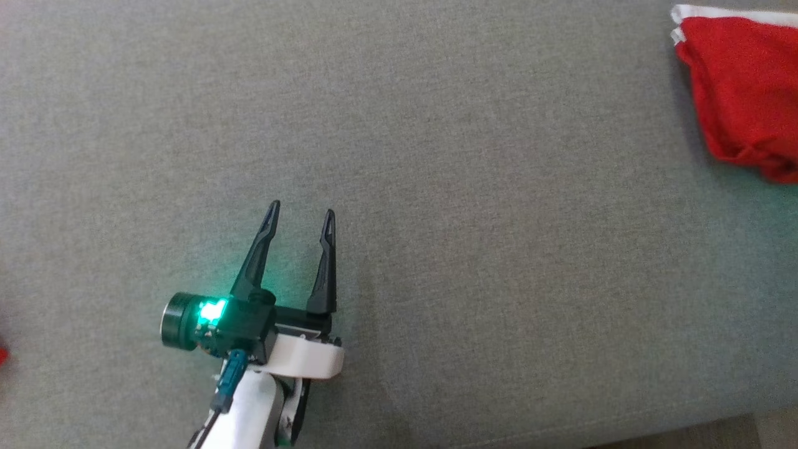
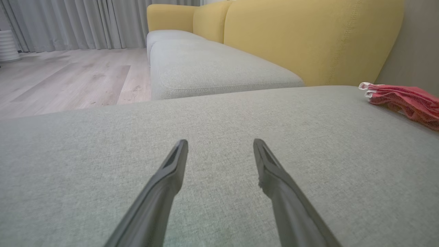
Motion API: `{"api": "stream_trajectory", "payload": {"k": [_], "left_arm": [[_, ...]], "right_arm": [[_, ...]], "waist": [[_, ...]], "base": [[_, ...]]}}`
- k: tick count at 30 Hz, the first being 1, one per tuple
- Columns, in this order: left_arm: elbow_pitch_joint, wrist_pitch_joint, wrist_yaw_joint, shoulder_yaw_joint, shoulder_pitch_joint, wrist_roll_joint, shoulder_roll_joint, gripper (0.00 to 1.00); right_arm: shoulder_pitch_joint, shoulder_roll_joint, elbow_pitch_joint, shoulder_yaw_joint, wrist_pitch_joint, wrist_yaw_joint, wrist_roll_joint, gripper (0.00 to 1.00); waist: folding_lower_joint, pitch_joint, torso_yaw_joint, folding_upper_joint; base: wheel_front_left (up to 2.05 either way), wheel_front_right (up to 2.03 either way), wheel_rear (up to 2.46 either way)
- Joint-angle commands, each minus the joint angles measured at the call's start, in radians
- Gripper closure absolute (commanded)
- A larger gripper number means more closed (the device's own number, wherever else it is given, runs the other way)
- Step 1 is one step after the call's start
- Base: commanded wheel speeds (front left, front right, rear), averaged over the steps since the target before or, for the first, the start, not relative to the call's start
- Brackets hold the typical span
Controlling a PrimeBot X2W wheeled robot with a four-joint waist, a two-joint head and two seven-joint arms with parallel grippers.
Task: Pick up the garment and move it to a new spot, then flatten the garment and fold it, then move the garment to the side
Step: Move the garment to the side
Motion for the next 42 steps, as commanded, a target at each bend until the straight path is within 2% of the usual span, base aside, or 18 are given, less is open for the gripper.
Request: {"api": "stream_trajectory", "payload": {"k": [1,4,8,15,19,24,29,33,42], "left_arm": [[-0.022,-0.005,0.002,0.025,-0.011,-0.005,0.0,0.0],[-0.018,-0.005,0.006,0.024,0.002,-0.013,0.0,0.0],[-0.014,-0.005,0.013,0.026,0.025,-0.032,0.0,0.0],[-0.012,-0.005,0.041,0.036,0.113,-0.099,0.0,0.0],[-0.02,-0.005,0.056,0.047,0.161,-0.122,0.0,0.0],[-0.042,-0.005,0.062,0.057,0.205,-0.147,0.0,0.0],[-0.078,-0.005,0.069,0.075,0.246,-0.137,0.0,0.0],[-0.117,-0.005,0.074,0.081,0.289,-0.124,0.0,0.0],[-0.143,-0.005,0.066,0.08,0.366,-0.092,0.0,0.0]], "right_arm": [[-0.011,0.002,-0.033,0.01,-0.024,-0.001,-0.019,0.0],[0.004,0.043,-0.053,0.03,-0.075,-0.001,-0.052,0.0],[0.042,0.09,-0.081,0.089,-0.127,-0.001,-0.037,0.0],[0.214,0.196,-0.152,0.287,-0.191,-0.001,0.081,0.0],[0.324,0.251,-0.171,0.352,-0.224,-0.001,0.13,0.0],[0.45,0.319,-0.22,0.342,-0.249,-0.001,0.103,0.0],[0.585,0.364,-0.418,0.315,-0.25,-0.001,0.071,0.0],[0.678,0.38,-0.532,0.301,-0.25,-0.001,0.063,0.0],[0.79,0.396,-0.597,0.282,-0.25,-0.001,0.073,0.0]], "waist": [[0.0001,-0.019,0.005,0.0],[0.0001,-0.058,0.017,0.0],[0.0001,-0.114,0.034,0.0],[0.0001,-0.264,0.075,0.0],[0.0001,-0.329,0.102,0.0],[0.0001,-0.378,0.132,0.0],[0.0001,-0.404,0.145,0.0],[0.0001,-0.423,0.143,0.0],[0.0001,-0.481,0.15,0.0]], "base": [[0.0,0.0,0.0],[0.0,0.0,0.0],[0.0,0.0,0.0],[0.0,0.0,0.0],[0.0,0.0,0.0],[0.0,0.0,0.0],[0.0,0.0,0.0],[0.0,0.0,0.0],[0.0,0.0,0.0]]}}
